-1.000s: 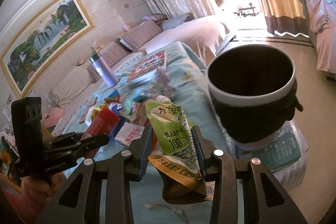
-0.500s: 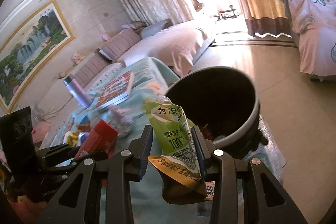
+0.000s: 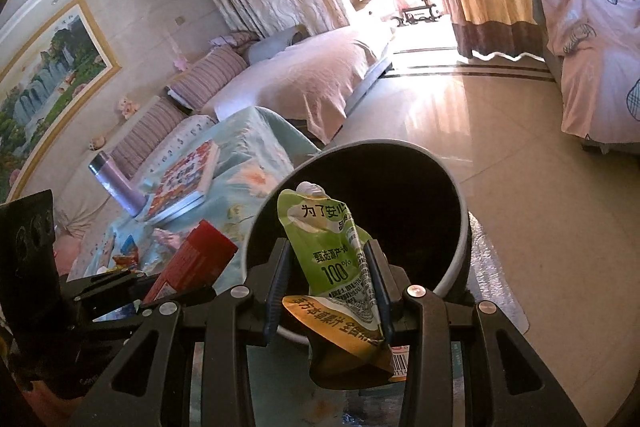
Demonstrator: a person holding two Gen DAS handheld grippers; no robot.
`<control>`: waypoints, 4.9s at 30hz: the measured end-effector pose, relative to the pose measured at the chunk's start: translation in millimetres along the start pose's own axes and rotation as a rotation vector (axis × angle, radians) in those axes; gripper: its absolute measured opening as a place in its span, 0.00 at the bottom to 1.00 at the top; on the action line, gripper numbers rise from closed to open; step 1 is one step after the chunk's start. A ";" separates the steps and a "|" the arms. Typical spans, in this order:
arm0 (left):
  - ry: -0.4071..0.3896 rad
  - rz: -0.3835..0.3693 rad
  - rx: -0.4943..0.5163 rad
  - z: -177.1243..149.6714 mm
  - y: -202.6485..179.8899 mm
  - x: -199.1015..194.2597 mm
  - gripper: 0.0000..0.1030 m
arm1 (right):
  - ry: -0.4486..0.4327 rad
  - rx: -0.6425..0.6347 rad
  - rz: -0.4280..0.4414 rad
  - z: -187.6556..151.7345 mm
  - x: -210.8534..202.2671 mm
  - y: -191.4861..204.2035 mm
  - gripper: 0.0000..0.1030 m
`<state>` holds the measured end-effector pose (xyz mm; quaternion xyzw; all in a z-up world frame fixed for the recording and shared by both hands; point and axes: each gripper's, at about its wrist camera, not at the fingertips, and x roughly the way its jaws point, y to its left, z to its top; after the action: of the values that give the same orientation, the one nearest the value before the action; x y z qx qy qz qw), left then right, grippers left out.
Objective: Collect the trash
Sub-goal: 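Open both tools over the bin to drop the pouch and can inside, then move both open tools back over the table, then grasp the white red-printed carton with the right tool while the left tool grasps the blue plastic bottle, then carry the white carton and blue bottle in both tools over the black bin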
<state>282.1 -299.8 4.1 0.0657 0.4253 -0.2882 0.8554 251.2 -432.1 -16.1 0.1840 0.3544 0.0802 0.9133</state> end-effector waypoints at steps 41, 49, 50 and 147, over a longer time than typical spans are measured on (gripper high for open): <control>-0.085 0.062 -0.233 -105.9 76.3 -94.6 0.57 | -0.087 0.033 0.111 -60.4 -32.6 54.9 0.92; -0.086 0.108 -0.327 -147.0 114.5 -116.8 0.57 | -0.031 -0.023 0.163 -98.5 -23.8 87.2 0.94; -0.085 0.110 -0.337 -151.3 117.8 -118.9 0.57 | -0.026 -0.026 0.168 -101.5 -23.3 88.0 0.94; -0.006 -0.052 -0.029 -48.7 12.1 -34.4 0.27 | -0.015 -0.004 -0.016 -44.4 -22.6 13.7 0.55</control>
<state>238.9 -257.4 -1.8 0.0415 0.4285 -0.3044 0.8497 204.3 -413.4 -27.0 0.1797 0.3490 0.0722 0.9169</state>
